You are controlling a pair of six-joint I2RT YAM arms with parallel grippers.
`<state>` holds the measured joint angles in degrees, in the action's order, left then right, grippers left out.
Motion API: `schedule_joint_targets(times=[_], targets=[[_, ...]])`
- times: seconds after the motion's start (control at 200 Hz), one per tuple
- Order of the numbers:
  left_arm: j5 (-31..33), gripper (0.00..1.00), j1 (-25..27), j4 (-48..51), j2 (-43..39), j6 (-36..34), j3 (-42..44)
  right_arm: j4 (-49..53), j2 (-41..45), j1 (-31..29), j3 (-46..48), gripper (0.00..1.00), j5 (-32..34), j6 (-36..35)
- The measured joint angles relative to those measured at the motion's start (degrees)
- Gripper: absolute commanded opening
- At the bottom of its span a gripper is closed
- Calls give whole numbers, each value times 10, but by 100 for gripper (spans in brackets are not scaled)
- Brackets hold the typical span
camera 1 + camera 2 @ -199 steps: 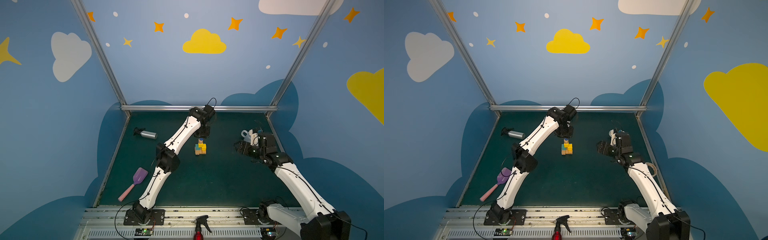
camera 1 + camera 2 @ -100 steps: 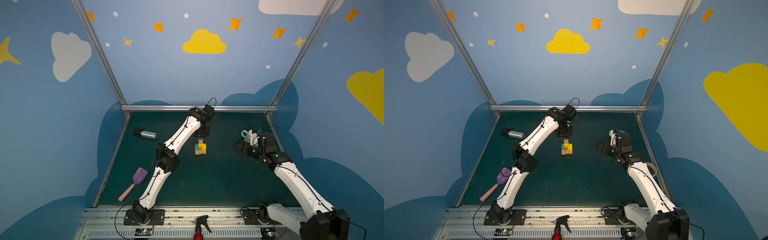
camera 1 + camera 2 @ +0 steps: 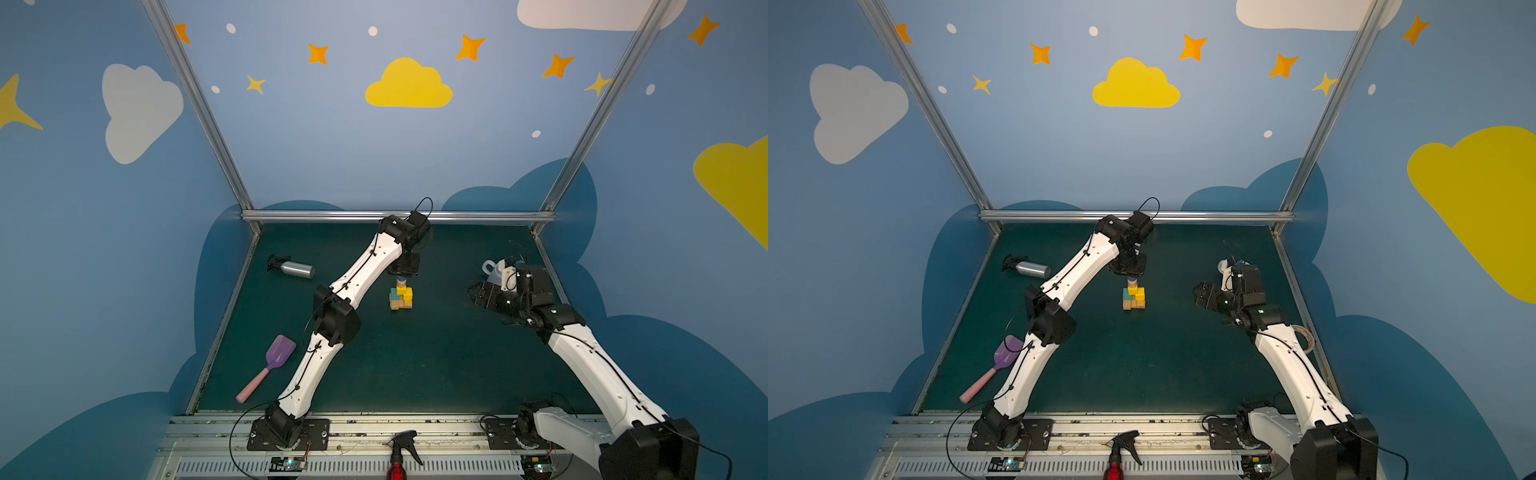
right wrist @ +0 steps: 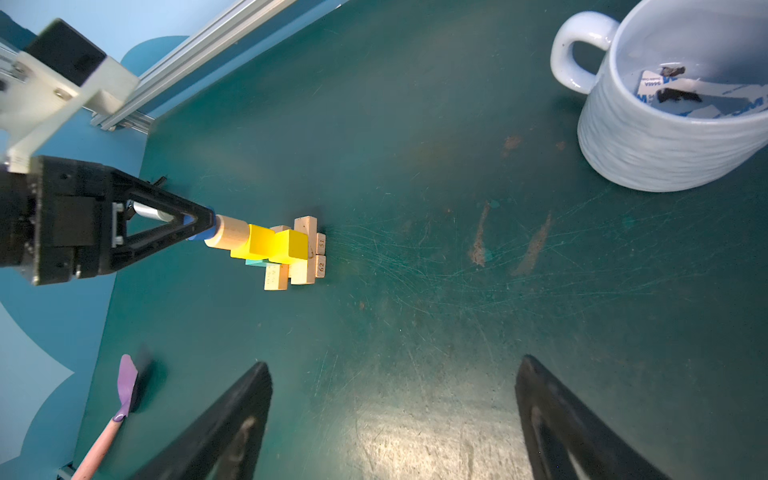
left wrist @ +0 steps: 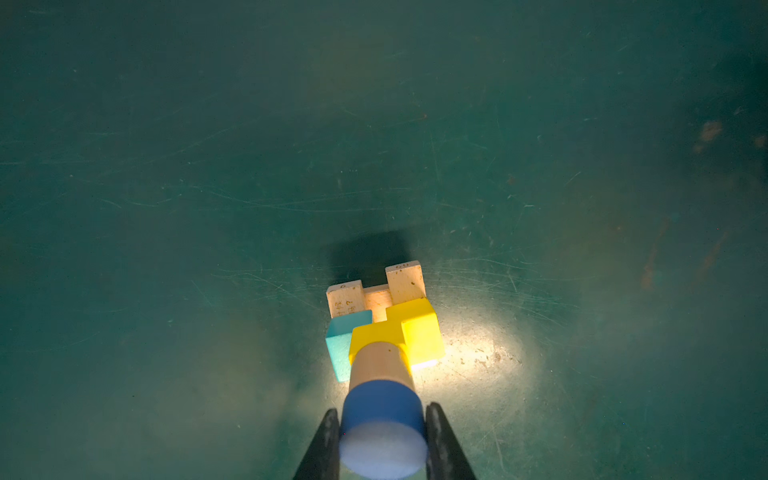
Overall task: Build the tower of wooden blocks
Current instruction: 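Lower the blue cylinder onto the wooden cylinder with the left gripper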
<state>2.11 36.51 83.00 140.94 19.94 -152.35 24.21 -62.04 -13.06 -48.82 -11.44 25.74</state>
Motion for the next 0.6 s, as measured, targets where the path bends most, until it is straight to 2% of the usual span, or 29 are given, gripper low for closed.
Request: schedule_joint_targets(times=[0.29, 0.601], targets=[[2, 18, 0, 0, 1, 0, 0, 0, 0, 1, 0, 90, -1, 0], [6, 25, 0, 0, 1, 0, 0, 0, 0, 3, 0, 90, -2, 0]])
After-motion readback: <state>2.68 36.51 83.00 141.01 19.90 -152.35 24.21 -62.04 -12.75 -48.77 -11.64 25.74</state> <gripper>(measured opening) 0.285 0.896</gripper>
